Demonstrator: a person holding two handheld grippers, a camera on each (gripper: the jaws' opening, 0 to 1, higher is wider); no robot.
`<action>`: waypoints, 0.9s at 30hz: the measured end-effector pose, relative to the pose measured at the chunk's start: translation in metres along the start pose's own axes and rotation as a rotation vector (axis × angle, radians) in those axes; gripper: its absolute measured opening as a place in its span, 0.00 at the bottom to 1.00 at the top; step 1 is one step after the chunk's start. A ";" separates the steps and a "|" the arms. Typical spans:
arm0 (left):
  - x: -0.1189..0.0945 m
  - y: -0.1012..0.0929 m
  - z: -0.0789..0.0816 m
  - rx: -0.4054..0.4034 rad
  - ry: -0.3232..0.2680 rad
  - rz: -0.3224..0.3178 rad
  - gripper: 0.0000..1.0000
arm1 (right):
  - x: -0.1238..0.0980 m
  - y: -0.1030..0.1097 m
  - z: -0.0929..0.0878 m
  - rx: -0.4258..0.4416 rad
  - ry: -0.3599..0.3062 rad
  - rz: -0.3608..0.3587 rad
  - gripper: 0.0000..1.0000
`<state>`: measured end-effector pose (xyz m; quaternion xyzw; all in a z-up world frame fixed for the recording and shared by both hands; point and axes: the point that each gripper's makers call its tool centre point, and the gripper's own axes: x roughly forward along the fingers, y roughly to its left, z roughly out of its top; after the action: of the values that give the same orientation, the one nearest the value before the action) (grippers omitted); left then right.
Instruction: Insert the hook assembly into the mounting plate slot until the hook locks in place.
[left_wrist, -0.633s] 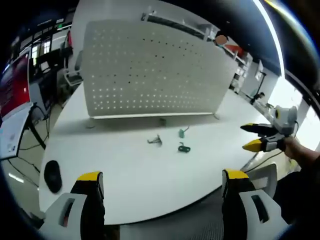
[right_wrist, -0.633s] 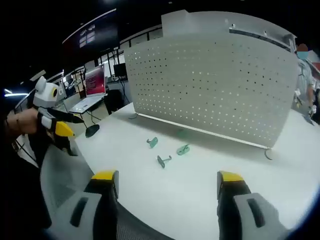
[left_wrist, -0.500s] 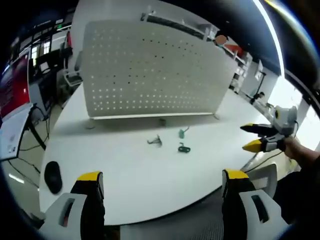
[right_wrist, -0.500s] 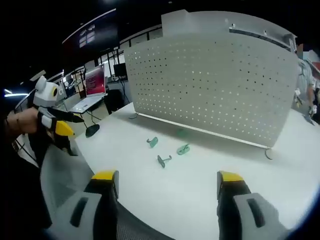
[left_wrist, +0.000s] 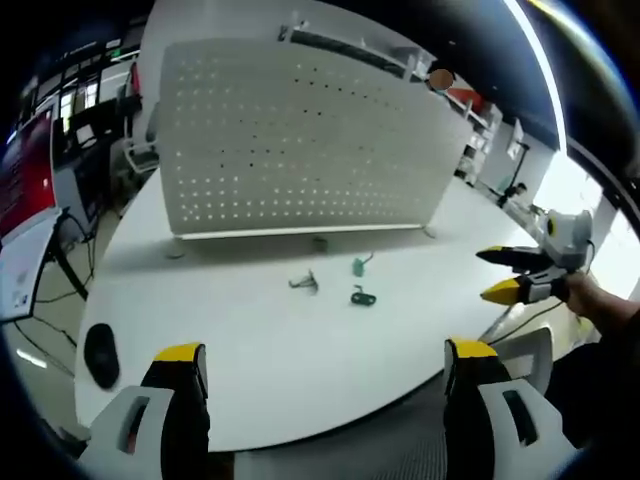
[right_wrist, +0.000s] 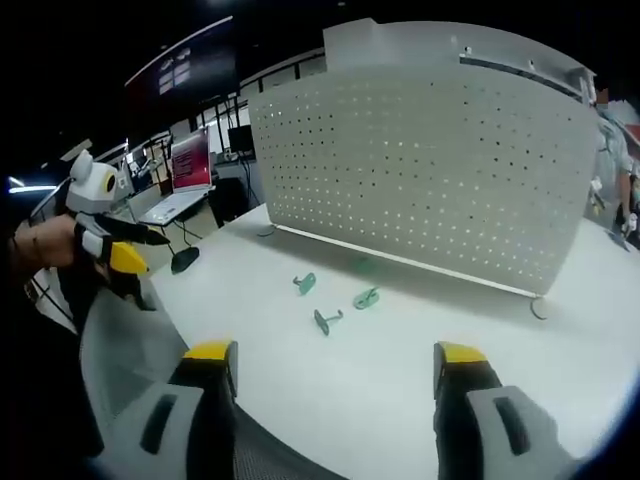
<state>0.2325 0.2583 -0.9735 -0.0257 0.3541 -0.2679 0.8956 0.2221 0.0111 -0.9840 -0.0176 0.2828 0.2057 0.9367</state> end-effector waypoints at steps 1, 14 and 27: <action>0.000 0.001 -0.002 0.001 0.009 0.002 1.00 | 0.000 0.000 0.000 0.001 0.000 0.000 0.77; 0.003 0.000 -0.004 -0.008 0.012 0.000 1.00 | 0.002 0.000 -0.001 0.004 0.005 0.003 0.77; 0.003 0.003 -0.005 -0.011 0.017 0.004 1.00 | 0.001 -0.003 -0.004 0.012 0.010 -0.002 0.77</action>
<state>0.2330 0.2600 -0.9800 -0.0276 0.3633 -0.2644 0.8929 0.2221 0.0088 -0.9883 -0.0135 0.2889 0.2030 0.9355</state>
